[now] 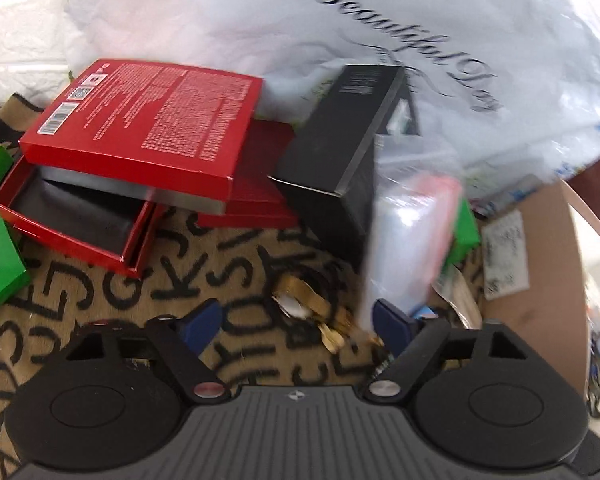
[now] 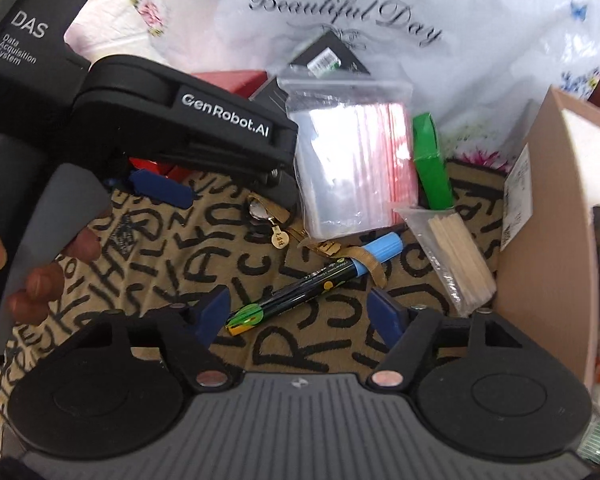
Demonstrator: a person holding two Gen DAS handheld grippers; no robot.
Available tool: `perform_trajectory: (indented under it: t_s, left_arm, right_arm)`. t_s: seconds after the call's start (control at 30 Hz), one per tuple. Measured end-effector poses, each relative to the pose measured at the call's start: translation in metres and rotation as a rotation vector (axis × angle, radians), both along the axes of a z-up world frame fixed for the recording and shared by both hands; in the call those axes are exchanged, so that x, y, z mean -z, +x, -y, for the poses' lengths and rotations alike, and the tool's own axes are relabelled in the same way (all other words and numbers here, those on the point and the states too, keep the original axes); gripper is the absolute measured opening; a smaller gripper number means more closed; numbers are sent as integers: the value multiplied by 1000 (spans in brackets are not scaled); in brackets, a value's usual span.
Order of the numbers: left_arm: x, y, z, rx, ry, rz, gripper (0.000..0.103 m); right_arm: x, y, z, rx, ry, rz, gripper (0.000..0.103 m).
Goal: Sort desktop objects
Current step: 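Grasp the gold watch strap with the left tool while the right tool grasps the blue-capped marker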
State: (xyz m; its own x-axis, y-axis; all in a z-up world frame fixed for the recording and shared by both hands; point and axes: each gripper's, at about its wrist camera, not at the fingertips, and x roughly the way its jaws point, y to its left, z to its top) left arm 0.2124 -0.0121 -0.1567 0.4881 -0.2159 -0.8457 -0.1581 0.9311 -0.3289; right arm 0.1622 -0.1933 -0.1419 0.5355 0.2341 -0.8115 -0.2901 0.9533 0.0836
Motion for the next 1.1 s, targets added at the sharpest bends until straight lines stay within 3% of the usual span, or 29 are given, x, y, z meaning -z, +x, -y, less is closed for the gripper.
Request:
perform_trajectory:
  t_s: [0.13,0.23,0.33,0.37,0.4,0.5,0.57,0.67,0.77,0.93,1.03,1.1]
  left_arm:
    - [10,8,-5,-30,-20,-6,70]
    - [17,11,-4,-36,-9,-19,57]
    - [16,8,-5,-42,21,-7,32]
    - [16,6,-8,-42,-8,-3,20]
    - [17,3,-11,-50,-41,-8,19]
    - [14,-12,-13,-47,-33,-5,16]
    - [12,-26,-15,-53,-42,-12,6]
    - [12,-48,-24,-89,-40,-30,6]
    - [14,-72,-40,-141,-67,-56,6]
    - [6,-81,-57,-189,-117,-50,7]
    - [2,-62,-49,-181,-118,-29,21]
    - [-3,-51,-41,-161,-108,-1,36]
  right_arm:
    - [10,5,1,20,6,-16,67]
    - [18,8,4,36,4,-39,61]
    - [21,8,8,32,34,-51,48]
    - [20,7,8,22,31,-54,30]
    - [22,7,6,14,10,-65,23]
    - [23,1,10,8,17,-91,17]
    - [19,-5,11,9,25,-72,17]
    - [10,-5,12,23,49,-44,20]
    - [6,1,9,34,44,-22,44]
    - [17,17,-3,52,40,-43,46]
    - [27,20,-7,48,29,-73,45]
    - [26,14,-6,28,0,-62,37]
